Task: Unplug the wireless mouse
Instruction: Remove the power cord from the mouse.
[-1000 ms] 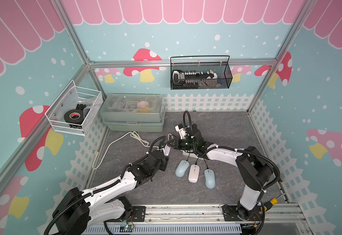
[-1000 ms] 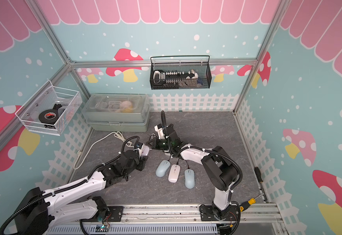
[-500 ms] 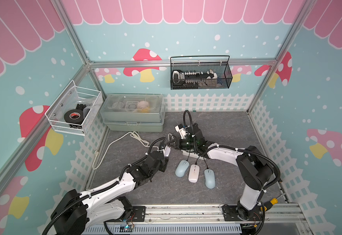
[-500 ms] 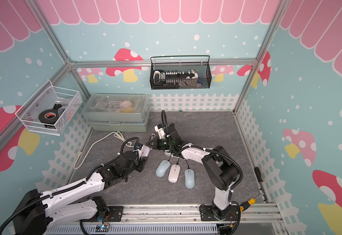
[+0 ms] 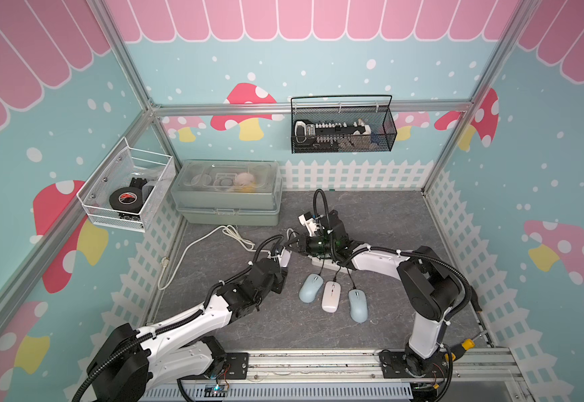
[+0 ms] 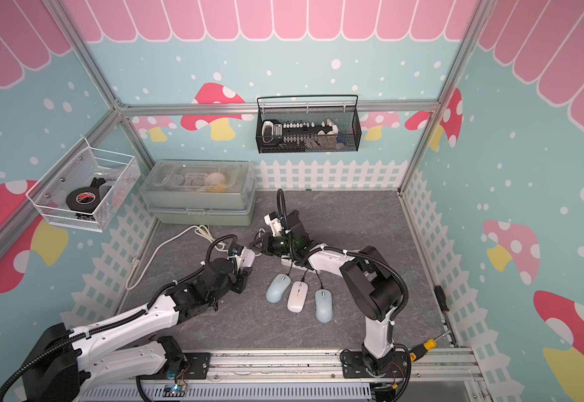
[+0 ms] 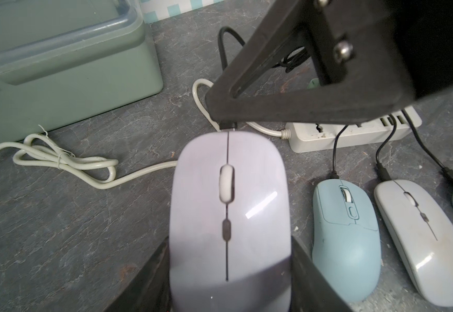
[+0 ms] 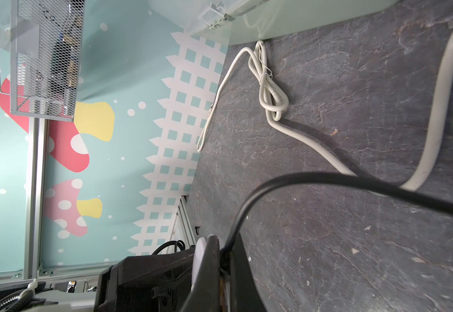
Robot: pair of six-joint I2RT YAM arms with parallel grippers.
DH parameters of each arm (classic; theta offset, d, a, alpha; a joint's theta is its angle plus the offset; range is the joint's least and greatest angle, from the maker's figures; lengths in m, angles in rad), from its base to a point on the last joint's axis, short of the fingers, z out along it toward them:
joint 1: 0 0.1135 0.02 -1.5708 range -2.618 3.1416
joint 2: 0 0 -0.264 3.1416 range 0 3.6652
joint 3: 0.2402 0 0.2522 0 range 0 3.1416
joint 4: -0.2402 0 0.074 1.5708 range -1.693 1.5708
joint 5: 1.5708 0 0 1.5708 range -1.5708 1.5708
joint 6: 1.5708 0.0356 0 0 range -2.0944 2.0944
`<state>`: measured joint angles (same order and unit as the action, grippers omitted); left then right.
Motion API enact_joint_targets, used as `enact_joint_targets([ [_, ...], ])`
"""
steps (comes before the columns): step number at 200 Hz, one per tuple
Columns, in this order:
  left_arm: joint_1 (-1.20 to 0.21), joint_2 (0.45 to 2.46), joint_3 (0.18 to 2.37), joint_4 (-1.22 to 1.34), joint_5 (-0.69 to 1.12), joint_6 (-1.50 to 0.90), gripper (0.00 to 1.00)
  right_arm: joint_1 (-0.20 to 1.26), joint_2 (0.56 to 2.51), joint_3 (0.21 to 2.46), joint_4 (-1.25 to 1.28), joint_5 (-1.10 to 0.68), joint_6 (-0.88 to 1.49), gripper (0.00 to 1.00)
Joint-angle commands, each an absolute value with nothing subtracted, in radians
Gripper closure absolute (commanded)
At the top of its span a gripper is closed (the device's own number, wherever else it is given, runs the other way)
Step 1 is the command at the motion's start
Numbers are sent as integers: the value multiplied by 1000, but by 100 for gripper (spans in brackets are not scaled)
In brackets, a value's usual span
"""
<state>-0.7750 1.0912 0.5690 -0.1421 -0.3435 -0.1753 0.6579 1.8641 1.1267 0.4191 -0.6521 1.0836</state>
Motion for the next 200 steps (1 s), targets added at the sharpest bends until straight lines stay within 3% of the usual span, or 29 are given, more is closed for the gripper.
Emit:
enact_joint_targets([
  [1, -799, 1088, 564, -179, -325, -176, 69, 607, 1891, 1182, 478, -621, 1100, 100],
  [73, -810, 1111, 567, -185, -307, -189, 69, 581, 1949, 1255, 378, -779, 1065, 100],
  [157, -812, 1137, 572, -177, -308, -238, 70, 582, 1839, 1179, 303, -632, 984, 100],
  [200, -815, 1184, 589, -139, -314, -291, 71, 596, 1818, 1108, 437, -530, 1038, 100],
])
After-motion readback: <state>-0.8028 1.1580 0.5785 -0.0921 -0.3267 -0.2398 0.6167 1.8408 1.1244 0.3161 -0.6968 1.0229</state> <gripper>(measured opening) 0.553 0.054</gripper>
